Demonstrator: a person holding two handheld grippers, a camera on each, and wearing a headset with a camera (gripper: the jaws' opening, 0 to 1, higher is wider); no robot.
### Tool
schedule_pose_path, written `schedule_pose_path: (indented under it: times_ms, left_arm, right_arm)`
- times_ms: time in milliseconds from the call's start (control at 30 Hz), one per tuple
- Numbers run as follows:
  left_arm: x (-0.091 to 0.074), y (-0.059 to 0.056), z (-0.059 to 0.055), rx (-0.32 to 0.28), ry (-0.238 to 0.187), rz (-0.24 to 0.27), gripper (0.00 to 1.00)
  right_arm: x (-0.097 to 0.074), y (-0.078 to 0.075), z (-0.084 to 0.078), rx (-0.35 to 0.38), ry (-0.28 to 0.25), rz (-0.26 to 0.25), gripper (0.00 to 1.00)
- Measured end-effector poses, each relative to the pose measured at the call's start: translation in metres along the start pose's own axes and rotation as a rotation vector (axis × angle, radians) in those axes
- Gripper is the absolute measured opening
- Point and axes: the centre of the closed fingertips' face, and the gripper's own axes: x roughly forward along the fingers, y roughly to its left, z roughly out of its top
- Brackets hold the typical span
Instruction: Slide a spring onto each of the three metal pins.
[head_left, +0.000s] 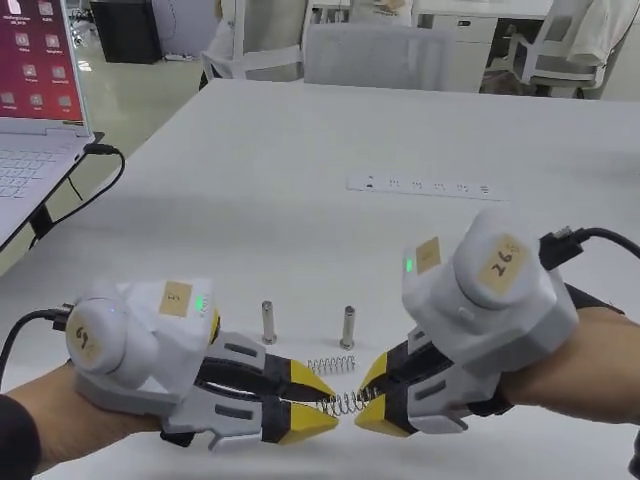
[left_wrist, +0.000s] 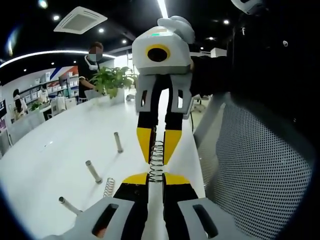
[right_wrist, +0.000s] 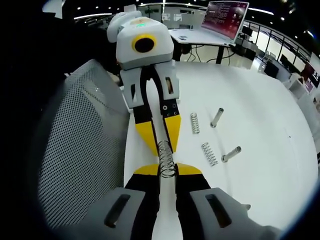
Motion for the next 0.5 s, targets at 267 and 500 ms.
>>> schedule_pose_path:
  times_ms: [267,500]
  left_arm:
    - [0.002,-0.003,-0.005,0.011,0.026,-0.009,0.02]
    - [0.004,-0.004,-0.006,0.009,0.028,-0.015,0.02]
  right_arm:
    - [0.003,0.005,0.007,0.006,-0.011,0.016,0.08]
    - [0.004,0.007,0.016,0.005,-0.029,0.027,0.08]
